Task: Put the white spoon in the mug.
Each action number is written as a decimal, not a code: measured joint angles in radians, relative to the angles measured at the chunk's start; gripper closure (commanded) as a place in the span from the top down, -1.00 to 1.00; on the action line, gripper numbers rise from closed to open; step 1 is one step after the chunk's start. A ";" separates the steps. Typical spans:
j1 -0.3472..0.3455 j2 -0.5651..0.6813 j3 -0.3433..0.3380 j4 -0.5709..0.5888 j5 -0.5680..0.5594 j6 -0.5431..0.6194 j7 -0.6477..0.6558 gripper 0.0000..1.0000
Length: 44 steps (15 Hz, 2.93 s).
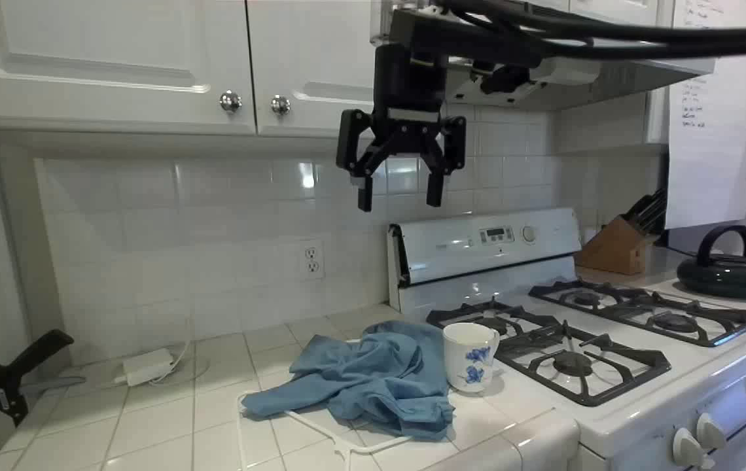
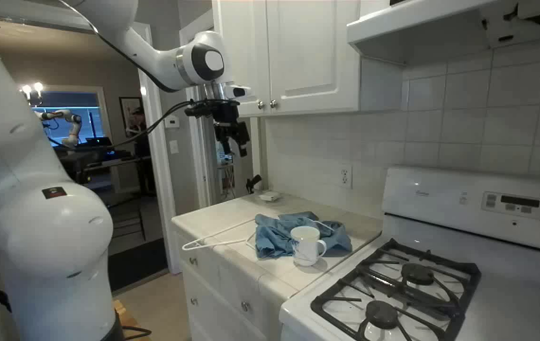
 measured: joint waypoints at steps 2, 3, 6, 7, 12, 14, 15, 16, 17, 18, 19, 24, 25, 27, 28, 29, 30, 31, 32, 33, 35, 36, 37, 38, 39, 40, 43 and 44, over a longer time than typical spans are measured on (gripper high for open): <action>0.000 0.000 0.000 0.000 0.000 0.000 0.000 1.00; 0.000 0.000 0.000 0.000 0.000 0.000 0.000 1.00; 0.000 0.000 0.000 0.000 0.000 0.000 0.000 1.00; 0.000 0.000 0.000 0.000 0.000 0.000 0.000 1.00; 0.000 0.000 0.000 0.000 0.000 0.000 0.000 1.00; 0.002 0.000 -0.002 0.000 0.000 0.000 0.000 1.00; 0.004 0.000 -0.005 0.000 -0.001 0.000 0.000 1.00; 0.004 0.000 -0.009 0.000 -0.001 0.000 0.000 1.00; 0.004 -0.001 -0.016 0.001 -0.001 0.000 0.000 1.00; 0.003 -0.002 -0.024 0.003 -0.001 0.001 0.000 1.00; 0.002 -0.003 -0.035 0.006 -0.001 0.002 0.001 1.00; -0.016 -0.006 -0.083 0.024 -0.002 0.004 0.016 1.00; -0.024 -0.006 -0.089 0.028 -0.003 0.007 0.023 1.00; -0.041 -0.006 -0.099 0.033 -0.009 0.020 0.046 1.00; -0.053 -0.006 -0.100 0.035 -0.016 0.030 0.067 1.00; -0.066 -0.004 -0.101 0.037 -0.029 0.044 0.093 1.00; -0.078 -0.001 -0.101 0.037 -0.042 0.061 0.117 1.00; -0.088 0.004 -0.102 0.038 -0.052 0.081 0.135 1.00; -0.096 0.012 -0.104 0.038 -0.058 0.102 0.149 1.00; -0.103 0.020 -0.105 0.039 -0.066 0.121 0.165 1.00; -0.110 0.041 -0.111 0.046 -0.069 0.156 0.188 1.00; -0.112 0.053 -0.115 0.054 -0.069 0.169 0.199 1.00; -0.113 0.066 -0.120 0.063 -0.069 0.179 0.210 1.00; -0.113 0.081 -0.126 0.073 -0.069 0.189 0.221 1.00; -0.114 0.096 -0.133 0.081 -0.069 0.198 0.233 1.00; -0.114 0.112 -0.142 0.087 -0.068 0.210 0.247 1.00; -0.114 0.163 -0.176 0.093 -0.052 0.263 0.264 1.00; -0.114 0.174 -0.183 0.093 -0.052 0.267 0.261 1.00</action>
